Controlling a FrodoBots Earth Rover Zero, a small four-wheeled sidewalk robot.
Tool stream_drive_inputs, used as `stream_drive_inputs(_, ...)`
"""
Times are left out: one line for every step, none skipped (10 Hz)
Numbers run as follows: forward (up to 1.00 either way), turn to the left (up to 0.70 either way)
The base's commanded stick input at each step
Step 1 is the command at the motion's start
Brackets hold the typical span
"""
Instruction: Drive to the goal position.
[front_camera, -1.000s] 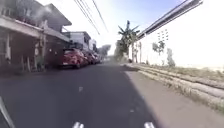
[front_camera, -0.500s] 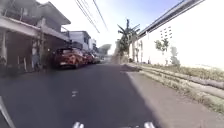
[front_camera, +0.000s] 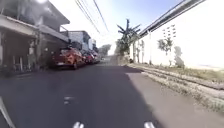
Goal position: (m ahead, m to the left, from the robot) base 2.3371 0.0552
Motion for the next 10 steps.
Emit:
stream_drive_inputs(0.7, 0.0)
stream_drive_inputs(0.7, 0.0)
stream_drive_inputs(0.7, 0.0)
stream_drive_inputs(0.7, 0.0)
stream_drive_inputs(0.7, 0.0)
stream_drive_inputs(0.7, 0.0)
stream_drive_inputs(0.7, 0.0)
stream_drive_inputs(0.7, 0.0)
stream_drive_inputs(0.7, 0.0)
stream_drive_inputs(0.7, 0.0)
